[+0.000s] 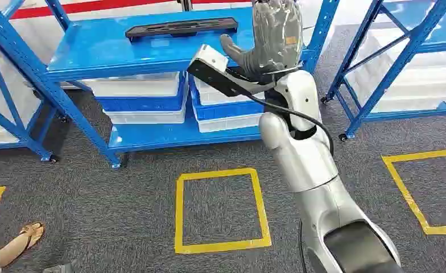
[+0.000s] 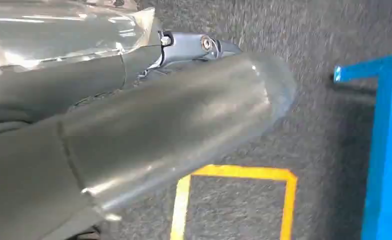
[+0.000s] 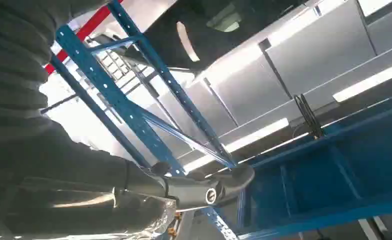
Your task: Take the parts from the cabinet and place them on the table.
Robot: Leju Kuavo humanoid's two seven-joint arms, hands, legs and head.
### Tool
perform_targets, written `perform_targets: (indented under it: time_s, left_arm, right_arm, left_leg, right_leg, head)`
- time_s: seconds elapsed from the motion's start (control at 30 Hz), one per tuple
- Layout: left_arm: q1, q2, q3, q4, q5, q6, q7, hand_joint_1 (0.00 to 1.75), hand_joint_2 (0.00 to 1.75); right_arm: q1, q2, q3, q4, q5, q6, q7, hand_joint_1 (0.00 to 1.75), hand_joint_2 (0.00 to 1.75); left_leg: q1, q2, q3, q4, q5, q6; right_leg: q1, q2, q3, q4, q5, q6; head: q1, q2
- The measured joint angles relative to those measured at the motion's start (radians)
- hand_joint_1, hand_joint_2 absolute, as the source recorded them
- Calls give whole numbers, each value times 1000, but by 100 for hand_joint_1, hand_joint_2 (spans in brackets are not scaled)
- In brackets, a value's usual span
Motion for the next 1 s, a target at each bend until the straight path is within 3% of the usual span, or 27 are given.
perform_targets:
  time_s: [0.03,0.07,0.1,0.17,0.2,0.23,0.33,0.4,0.43,0.5,0.53,0.57,0.6,0.67,0.7,0.73,0.77,0.8,0.83,0.87,0.9,0.93,1.0]
  left_arm:
    - [0,0,0,3,-1,0,0,0,0]
    - [0,0,0,6,-1,-1,0,0,0]
    - [0,0,0,7,-1,0,0,0,0]
    - [-1,1,0,7,-1,-1,0,0,0]
    - [-1,1,0,8,-1,-1,0,0,0]
    - [-3,0,0,10,-1,-1,0,0,0]
    - [-5,1,0,12,-1,-1,0,0,0]
    - [-4,0,0,13,-1,-2,0,0,0]
    - [-6,0,0,13,-1,-2,0,0,0]
    - [-6,0,0,13,-1,-3,0,0,0]
    - [-5,0,0,13,-1,-4,0,0,0]
    - [-5,0,0,14,0,-5,0,0,0]
    - [-5,-1,0,14,1,-10,0,0,0]
    - [-5,-3,0,15,1,-12,0,0,0]
    - [-5,-5,0,15,1,-13,0,0,0]
    - [-7,-5,1,16,1,-13,0,0,0]
    - [-9,-5,1,16,1,-13,0,0,0]
    - [-9,-6,1,16,1,-13,0,0,0]
    - [-8,-8,1,17,1,-13,0,0,0]
    - [-10,-5,1,16,1,-13,0,0,0]
    - [-11,-8,0,16,0,-14,0,0,0]
    - [-15,-7,1,16,1,-13,0,0,0]
    - [-15,-6,1,16,0,-13,0,0,0]
  right_arm:
    - [1,-1,0,1,0,0,0,0,175]
    - [4,-4,0,2,0,0,0,0,175]
    - [5,-5,0,2,1,0,0,0,175]
    - [4,-5,-1,2,2,0,0,0,175]
    - [4,-6,-2,2,2,0,0,0,175]
    - [2,-7,-2,3,2,0,0,0,175]
    - [4,-9,-3,3,3,-1,0,0,175]
    - [2,-11,-5,2,3,-2,0,0,175]
    - [-1,-14,-5,3,3,-2,0,0,175]
    - [5,-20,-5,4,5,-3,0,0,175]
    - [10,-23,-5,5,5,-3,0,0,175]
    - [13,-29,-6,6,5,-3,0,0,175]
    - [14,-32,-6,7,5,-3,1,0,175]
    - [13,-34,-7,7,5,-3,1,0,175]
    - [14,-37,-7,8,5,-3,1,0,175]
    - [14,-40,-7,10,6,-3,1,0,175]
    - [12,-38,-7,10,6,-4,1,0,175]
    - [13,-41,-8,10,6,-4,1,0,175]
    - [13,-41,-8,10,6,-4,2,0,175]
    - [12,-40,-8,9,6,-4,2,0,175]
    - [10,-40,-8,9,6,-5,2,0,175]
    - [7,-37,-8,10,6,-5,2,0,175]
    - [8,-38,-8,10,6,-5,2,0,175]
  left_leg:
    - [3,0,-33,33,6,-2]
    - [5,0,-40,11,43,-2]
    - [7,1,-23,-47,93,-1]
    - [9,1,48,-237,214,6]
    - [5,0,71,-273,210,11]
    - [-1,1,76,-293,201,18]
    - [-5,1,77,-294,193,40]
    - [-2,-1,103,-307,191,54]
    - [-2,-1,107,-307,186,61]
    - [-4,-1,114,-307,175,70]
    - [-5,-2,119,-307,171,71]
    - [-7,-5,126,-306,165,71]
    - [-8,-7,134,-306,159,70]
    - [-11,-8,159,-306,141,64]
    - [-10,-8,163,-307,132,60]
    - [-14,-8,168,-304,127,54]
    - [-12,-6,162,-307,122,46]
    - [-11,-5,169,-300,125,41]
    - [-12,-6,172,-297,127,37]
    - [-10,-5,174,-288,118,33]
    - [-8,-4,161,-258,107,25]
    - [-5,-3,129,-200,89,19]
    - [5,-1,31,-54,43,5]
  right_leg:
    - [0,1,4,0,-4,1]
    - [0,3,12,0,-11,2]
    - [0,5,21,0,-17,4]
    - [0,6,46,-1,-34,10]
    - [4,7,46,-3,-40,17]
    - [10,8,48,-3,-44,23]
    - [17,6,58,0,-40,38]
    - [18,4,37,43,-62,37]
    - [18,4,0,110,-81,36]
    - [17,4,-109,274,-133,28]
    - [17,4,-146,317,-139,33]
    - [17,4,-160,310,-122,39]
    - [17,4,-151,265,-91,47]
    - [18,3,-81,68,21,64]
    - [20,-1,-62,-1,62,58]
    - [25,-2,-67,-7,31,34]
    - [29,-1,-51,-5,37,24]
    - [29,-1,-55,-10,43,16]
    - [25,-1,-45,-12,40,7]
    - [11,2,-24,-19,38,0]
    - [11,1,-10,-23,32,-9]
    - [9,-1,-1,-24,26,-17]
    - [9,1,13,-23,9,-16]
  head:
    - [0,0]
    - [0,0]
    - [0,0]
    - [0,0]
    - [2,0]
    - [1,0]
    - [1,0]
    - [1,0]
    - [2,0]
    - [3,0]
    - [3,0]
    - [3,0]
    - [4,0]
    - [3,0]
    - [5,0]
    - [0,0]
    - [0,0]
    - [0,0]
    - [2,0]
    - [1,0]
    - [2,0]
    - [-4,0]
    - [-3,0]
